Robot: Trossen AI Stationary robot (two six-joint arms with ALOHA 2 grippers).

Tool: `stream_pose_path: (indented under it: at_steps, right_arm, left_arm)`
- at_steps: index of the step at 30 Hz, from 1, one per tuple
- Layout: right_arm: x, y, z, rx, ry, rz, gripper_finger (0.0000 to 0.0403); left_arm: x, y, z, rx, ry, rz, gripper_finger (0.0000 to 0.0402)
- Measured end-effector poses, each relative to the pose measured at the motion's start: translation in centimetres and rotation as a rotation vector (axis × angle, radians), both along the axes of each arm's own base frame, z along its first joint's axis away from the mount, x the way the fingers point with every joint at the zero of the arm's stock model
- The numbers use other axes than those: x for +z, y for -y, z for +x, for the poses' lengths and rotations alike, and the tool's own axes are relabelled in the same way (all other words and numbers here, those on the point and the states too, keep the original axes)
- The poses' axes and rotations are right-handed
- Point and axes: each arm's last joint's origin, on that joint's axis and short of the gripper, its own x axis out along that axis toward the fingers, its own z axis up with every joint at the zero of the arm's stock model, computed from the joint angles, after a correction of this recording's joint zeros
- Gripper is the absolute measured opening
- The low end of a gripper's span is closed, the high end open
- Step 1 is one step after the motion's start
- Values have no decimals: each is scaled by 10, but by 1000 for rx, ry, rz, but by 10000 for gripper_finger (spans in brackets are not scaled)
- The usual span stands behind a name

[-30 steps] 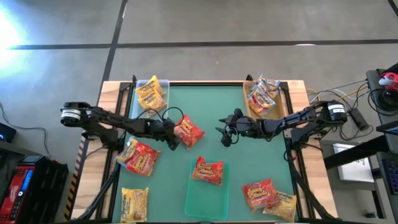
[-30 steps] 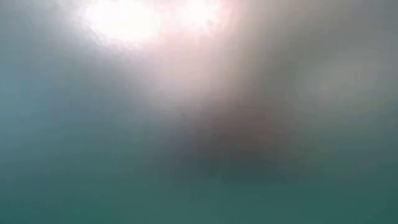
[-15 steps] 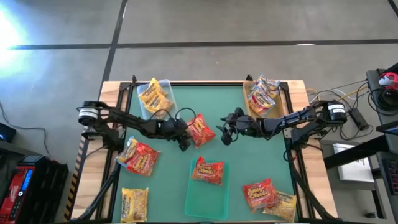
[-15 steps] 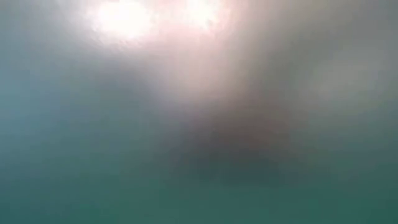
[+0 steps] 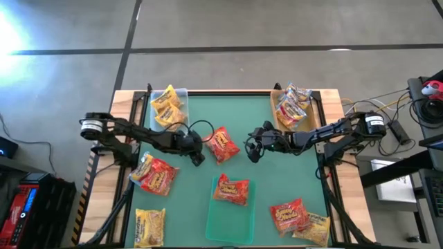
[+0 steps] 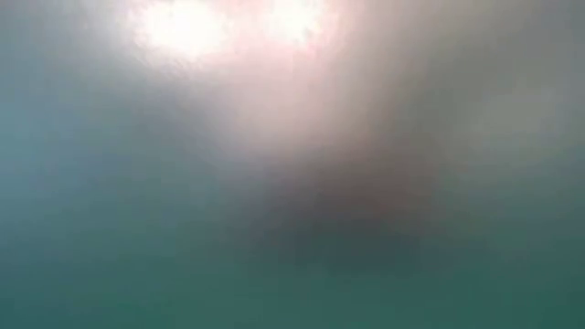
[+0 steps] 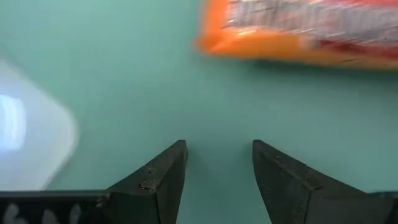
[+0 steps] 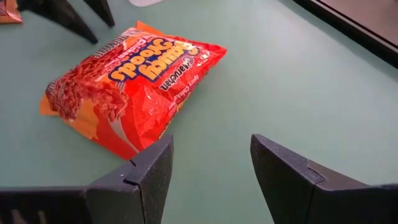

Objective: Sort Maruchan noodles
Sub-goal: Put the red noodle pack into the green bin

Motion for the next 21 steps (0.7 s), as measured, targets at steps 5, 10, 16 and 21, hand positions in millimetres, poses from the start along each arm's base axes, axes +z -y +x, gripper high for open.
stream_pose_path:
  at_steps: [5, 10, 16, 21]
  right_arm:
    - [0, 0, 0, 3, -3, -5, 205]
    - [0, 0, 0, 3, -4, -5, 205]
    - [0, 0, 0, 3, -4, -5, 205]
    - [0, 1, -1, -43, -8, -36, 205]
  left_arm:
    - [4, -2, -13, 83, -77, 48, 166]
    - [10, -1, -13, 83, -52, 54, 166]
    - [35, 9, 4, 0, 49, 72, 166]
    - [40, 17, 22, -68, 137, 97, 166]
